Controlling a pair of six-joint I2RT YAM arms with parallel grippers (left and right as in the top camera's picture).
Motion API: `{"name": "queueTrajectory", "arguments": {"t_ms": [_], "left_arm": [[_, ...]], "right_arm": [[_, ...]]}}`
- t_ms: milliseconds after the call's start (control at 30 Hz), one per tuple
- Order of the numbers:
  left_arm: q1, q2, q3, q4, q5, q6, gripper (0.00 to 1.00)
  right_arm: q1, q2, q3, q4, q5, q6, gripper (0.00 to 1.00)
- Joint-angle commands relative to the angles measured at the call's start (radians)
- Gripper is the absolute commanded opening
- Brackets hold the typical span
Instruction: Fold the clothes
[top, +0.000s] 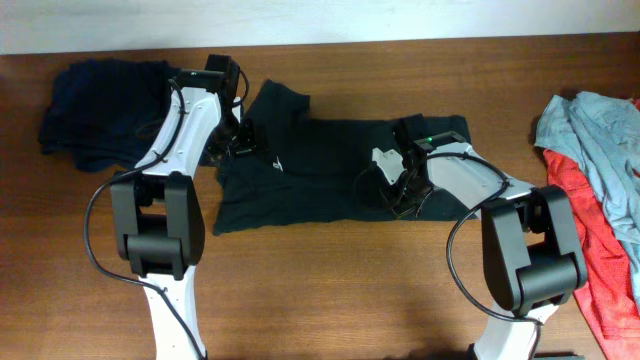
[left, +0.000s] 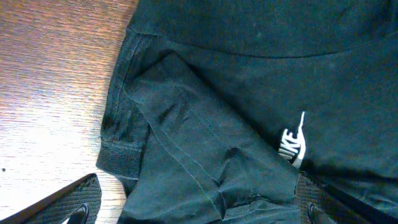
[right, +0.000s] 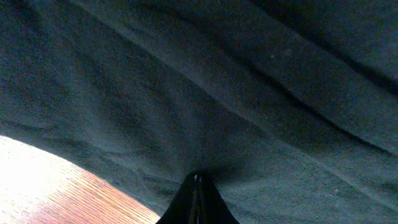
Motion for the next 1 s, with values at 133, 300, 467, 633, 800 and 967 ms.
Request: {"name": "queueTrajectory", "arguments": {"t_ms": [133,300,467,633,800,967], "left_arm": [[0.0,-0.003,0.008,-0.001,0.008,0.005,0.99],[0.0,-0.003,0.008,0.011,0.011,0.004,0.99],[0.0,-0.003,0.008,0.104,0.022,0.004,0.99],[-0.002,-0.003,0.009,0.019,0.206,0.002,0.0],[-0.05,-0.003,0.002,-0.163,0.18,0.005,0.0],[-0.142,-0.003,-0.017,-0.245,-0.007,0.004,0.0]], "right_arm": [[-0.001,0.011,0.048,-0.008,-0.013,-0.007,0.05],[-0.001,0.009,0.1,-0.02,-0.041,0.01,0.05],[-0.001,0.008,0.262,-0.127,-0.046,0.065,0.05],[-0.001,0.009,0.302,-0.158,-0.035,0.042,0.05],[-0.001,0.019,0.299,-0.148,-0.035,0.033,0.05],[-0.001,0.045,0.299,-0.117,-0.013,-0.008,0.04]]}}
